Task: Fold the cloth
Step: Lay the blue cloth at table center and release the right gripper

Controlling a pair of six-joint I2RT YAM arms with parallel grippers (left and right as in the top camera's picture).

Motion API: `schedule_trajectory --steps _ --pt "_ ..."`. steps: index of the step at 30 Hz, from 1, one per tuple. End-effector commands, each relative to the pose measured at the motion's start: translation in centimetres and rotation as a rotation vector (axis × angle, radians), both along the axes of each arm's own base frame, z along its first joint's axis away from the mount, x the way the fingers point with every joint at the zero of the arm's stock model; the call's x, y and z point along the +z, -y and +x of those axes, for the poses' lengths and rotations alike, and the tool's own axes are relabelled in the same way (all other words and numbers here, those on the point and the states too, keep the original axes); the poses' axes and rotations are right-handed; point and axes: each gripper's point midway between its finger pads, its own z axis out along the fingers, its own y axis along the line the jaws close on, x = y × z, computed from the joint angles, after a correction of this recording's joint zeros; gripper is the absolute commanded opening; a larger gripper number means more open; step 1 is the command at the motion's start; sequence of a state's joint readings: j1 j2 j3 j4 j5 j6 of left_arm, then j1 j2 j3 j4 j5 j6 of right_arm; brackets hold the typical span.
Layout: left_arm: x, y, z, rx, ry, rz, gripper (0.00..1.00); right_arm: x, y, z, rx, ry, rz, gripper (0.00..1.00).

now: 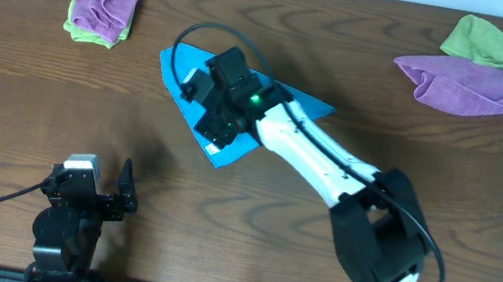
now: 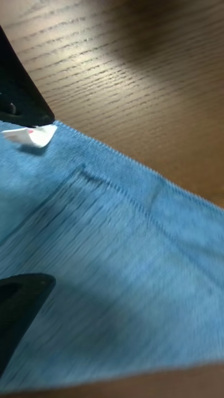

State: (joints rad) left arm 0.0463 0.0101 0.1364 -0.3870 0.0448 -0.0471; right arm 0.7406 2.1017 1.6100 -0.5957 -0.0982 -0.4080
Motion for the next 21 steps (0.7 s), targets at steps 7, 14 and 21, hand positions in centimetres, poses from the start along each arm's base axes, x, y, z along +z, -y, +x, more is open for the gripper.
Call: schedule_trajectory --steps 7,14,21 --pt "-1.0 -0.1 0.0 0.002 -0.021 0.017 0.95 -2.9 -1.3 -0.1 0.052 0.023 -0.032 0.67" --pt "-1.0 -0.1 0.0 0.002 -0.021 0.017 0.95 -4.1 -1.8 0.2 0.052 0.019 -0.017 0.61" --pt "-1.0 -0.1 0.0 0.002 -0.021 0.017 0.96 -4.4 -2.2 -0.2 0.066 -0.005 -0.001 0.57"
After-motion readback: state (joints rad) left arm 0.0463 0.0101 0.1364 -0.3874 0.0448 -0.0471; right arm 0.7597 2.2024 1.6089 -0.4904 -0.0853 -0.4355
